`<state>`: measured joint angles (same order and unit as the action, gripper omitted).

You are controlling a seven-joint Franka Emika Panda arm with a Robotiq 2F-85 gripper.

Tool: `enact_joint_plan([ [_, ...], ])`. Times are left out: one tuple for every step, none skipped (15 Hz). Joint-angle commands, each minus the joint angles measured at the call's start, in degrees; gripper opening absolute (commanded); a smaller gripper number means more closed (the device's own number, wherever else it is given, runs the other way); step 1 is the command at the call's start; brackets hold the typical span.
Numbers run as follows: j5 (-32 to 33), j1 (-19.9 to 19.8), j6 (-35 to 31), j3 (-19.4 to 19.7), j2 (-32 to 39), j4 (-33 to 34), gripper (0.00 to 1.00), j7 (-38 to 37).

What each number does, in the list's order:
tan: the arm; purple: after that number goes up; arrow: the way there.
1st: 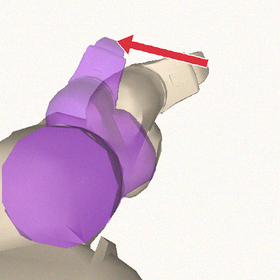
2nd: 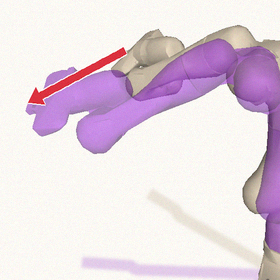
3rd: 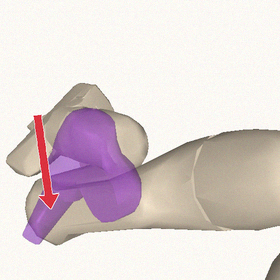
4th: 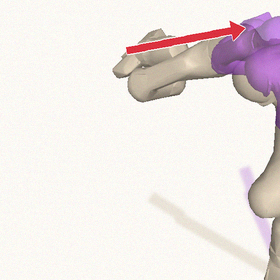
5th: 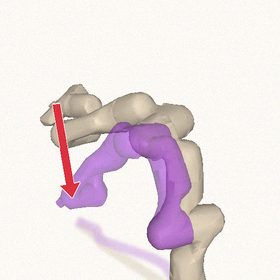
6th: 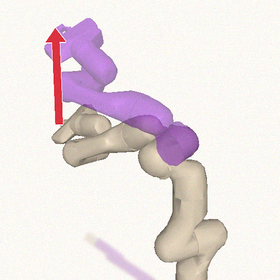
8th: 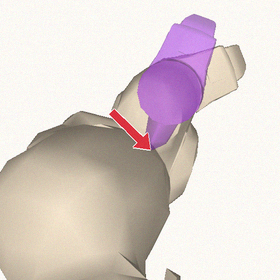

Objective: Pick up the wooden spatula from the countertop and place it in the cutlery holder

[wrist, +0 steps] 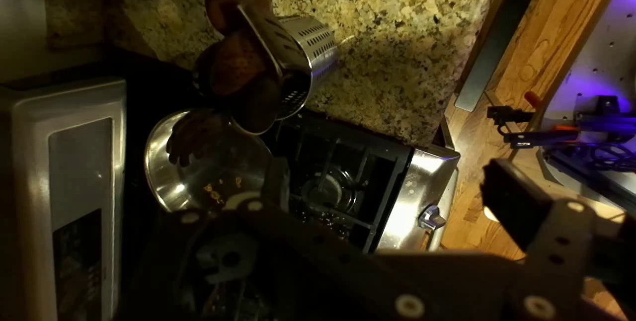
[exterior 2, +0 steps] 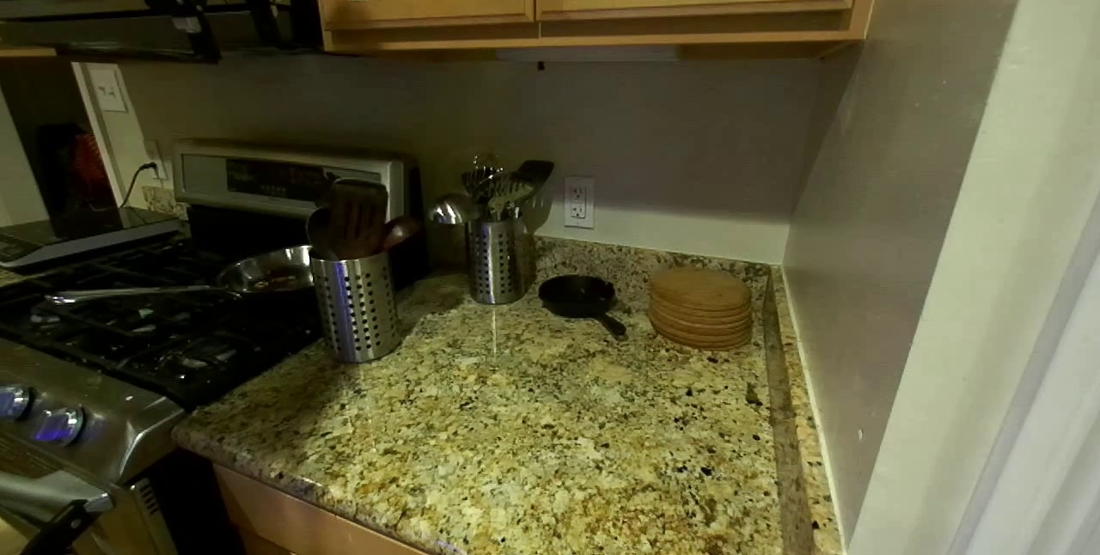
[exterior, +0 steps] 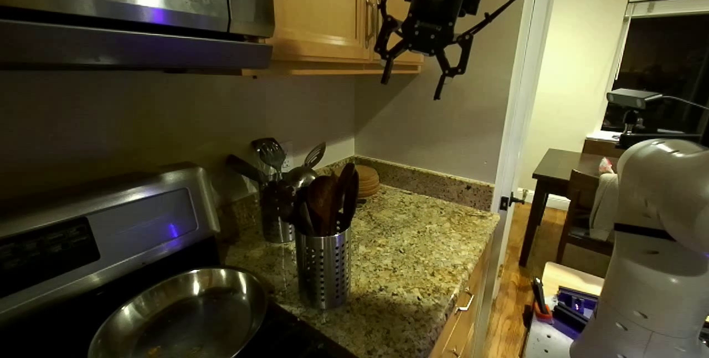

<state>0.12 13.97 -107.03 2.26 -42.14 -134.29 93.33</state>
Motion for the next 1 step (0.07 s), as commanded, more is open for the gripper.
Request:
enact_joint_plan([
  [0.00,0.00,0.12,-0.01,0.07,0.15,1.00,-0.02],
])
